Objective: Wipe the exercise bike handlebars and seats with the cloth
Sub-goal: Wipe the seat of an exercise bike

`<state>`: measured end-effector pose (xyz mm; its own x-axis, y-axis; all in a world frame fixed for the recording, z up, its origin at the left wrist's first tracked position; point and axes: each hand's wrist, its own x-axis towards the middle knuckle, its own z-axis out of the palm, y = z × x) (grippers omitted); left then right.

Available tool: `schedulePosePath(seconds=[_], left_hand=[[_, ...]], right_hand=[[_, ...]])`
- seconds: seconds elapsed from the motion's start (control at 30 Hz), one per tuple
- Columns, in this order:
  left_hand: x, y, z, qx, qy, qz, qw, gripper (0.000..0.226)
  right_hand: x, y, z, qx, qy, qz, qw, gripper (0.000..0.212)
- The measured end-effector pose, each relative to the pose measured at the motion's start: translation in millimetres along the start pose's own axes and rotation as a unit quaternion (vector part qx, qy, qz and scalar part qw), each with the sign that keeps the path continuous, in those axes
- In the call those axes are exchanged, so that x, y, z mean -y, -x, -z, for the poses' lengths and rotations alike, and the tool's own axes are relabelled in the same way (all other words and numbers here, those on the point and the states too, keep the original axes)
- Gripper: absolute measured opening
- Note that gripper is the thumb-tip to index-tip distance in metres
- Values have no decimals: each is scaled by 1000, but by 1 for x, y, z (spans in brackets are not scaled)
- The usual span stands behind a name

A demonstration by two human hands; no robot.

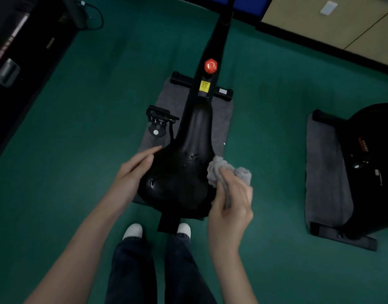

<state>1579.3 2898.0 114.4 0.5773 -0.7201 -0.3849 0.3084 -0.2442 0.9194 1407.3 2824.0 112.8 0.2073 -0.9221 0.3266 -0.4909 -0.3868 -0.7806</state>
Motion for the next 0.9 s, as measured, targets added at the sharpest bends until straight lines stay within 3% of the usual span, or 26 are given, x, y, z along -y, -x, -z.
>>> schedulePosePath(seconds=[0.2, 0.4, 0.5, 0.63, 0.8, 0.9], left_hand=[[1, -1, 9, 50, -46, -21, 997, 24], [7, -3, 25, 109, -96, 1, 989, 60], [5, -2, 31, 134, -103, 9, 986, 61], [3, -4, 35, 154, -126, 10, 980, 59], [4, -5, 36, 163, -117, -1, 980, 61], [4, -5, 36, 161, -108, -3, 981, 60]], right_hand=[[21, 24, -8, 50, 18, 70, 996, 26], [34, -17, -23, 30, 83, 21, 996, 21], [47, 13, -25, 57, 121, 74, 988, 24], [42, 9, -10, 131, 91, 109, 981, 27], [45, -24, -27, 74, 99, 57, 991, 28], [54, -8, -33, 119, 105, 99, 982, 30]])
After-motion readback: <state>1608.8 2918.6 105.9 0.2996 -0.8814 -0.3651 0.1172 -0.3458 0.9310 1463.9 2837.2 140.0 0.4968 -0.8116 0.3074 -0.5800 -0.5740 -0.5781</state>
